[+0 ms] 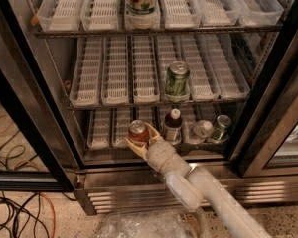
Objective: Pick coke can from bottom shelf of fridge
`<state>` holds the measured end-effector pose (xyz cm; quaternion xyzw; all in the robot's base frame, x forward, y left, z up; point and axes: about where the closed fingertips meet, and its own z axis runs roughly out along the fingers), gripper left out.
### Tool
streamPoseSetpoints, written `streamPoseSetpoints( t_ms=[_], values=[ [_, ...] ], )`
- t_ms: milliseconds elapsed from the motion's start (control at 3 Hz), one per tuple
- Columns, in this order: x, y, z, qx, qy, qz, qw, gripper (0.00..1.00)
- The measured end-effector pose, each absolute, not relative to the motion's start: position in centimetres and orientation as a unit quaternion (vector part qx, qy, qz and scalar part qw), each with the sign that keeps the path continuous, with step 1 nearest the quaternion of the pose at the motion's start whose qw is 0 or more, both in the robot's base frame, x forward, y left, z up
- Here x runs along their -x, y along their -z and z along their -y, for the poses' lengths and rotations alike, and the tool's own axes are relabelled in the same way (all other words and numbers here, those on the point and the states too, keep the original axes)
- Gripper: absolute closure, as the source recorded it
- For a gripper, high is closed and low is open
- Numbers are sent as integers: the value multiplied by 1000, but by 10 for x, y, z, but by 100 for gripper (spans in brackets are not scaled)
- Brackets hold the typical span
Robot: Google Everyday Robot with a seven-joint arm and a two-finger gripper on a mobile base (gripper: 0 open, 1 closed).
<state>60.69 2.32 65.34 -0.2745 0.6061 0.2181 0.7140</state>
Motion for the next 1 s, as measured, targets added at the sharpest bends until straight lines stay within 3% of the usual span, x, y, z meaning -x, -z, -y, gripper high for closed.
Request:
streamPoseSetpoints(
  t_ms=[1000],
  values=[
    [-544,-636,-10,348,-273,-626,643,100]
  ],
)
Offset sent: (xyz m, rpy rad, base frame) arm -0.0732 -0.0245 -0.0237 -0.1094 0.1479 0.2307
